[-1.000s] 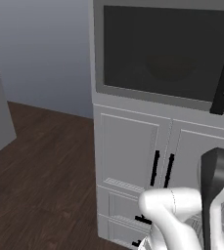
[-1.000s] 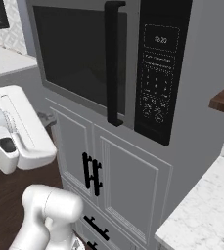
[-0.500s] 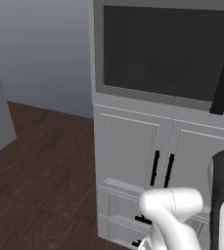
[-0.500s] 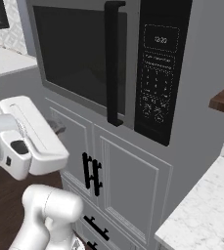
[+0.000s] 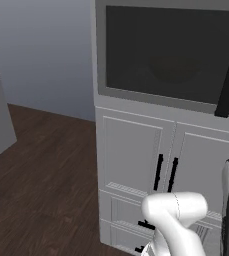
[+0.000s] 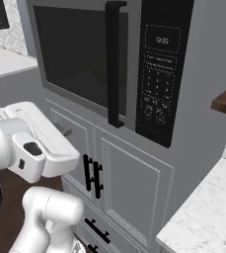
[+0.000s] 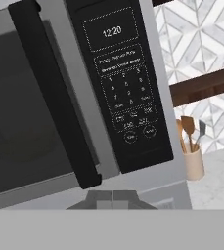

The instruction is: Pick the cucumber from the sink and place it in the bowl. Then pick the bowl and place it in the microwave. Then close the microwave door and press the start button.

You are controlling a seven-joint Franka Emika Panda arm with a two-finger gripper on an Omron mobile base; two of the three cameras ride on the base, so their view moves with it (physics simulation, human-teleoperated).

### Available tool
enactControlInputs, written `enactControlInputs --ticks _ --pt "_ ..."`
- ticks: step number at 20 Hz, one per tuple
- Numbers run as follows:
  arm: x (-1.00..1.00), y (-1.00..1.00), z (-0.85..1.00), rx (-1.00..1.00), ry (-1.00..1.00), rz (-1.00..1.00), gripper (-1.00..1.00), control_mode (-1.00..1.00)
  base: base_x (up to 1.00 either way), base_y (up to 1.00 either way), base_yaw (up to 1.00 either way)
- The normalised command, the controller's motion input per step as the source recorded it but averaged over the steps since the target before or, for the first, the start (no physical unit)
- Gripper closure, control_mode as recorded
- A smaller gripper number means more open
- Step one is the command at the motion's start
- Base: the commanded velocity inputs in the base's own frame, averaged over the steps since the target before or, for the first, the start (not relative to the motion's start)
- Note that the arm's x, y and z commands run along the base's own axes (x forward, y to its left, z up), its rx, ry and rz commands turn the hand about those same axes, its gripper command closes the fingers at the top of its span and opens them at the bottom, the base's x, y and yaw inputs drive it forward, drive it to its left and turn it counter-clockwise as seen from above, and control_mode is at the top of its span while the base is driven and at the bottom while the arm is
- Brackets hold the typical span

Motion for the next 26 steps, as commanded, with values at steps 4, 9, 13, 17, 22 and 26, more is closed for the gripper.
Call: enactControlInputs --ticks 4,9,13,17,22,26 --pt "0.17 -0.23 0.0 0.0 0.0 0.02 1.0 -1.0 0.0 0.0 0.0" --pt "0.36 -0.41 0.0 0.0 -0.05 0.03 1.0 -1.0 0.0 0.0 0.0" --pt "0.42 -0.43 -0.06 0.0 -0.05 0.01 1.0 -1.0 0.0 0.0 0.0" --pt "0.22 -0.45 -0.21 0.0 -0.16 0.0 1.0 -1.0 0.0 0.0 0.0" --pt "0.05 -0.38 -0.23 0.0 -0.08 0.0 1.0 -1.0 0.0 0.0 0.0" --pt "0.09 -0.28 -0.19 0.0 0.0 0.0 1.0 -1.0 0.0 0.0 0.0"
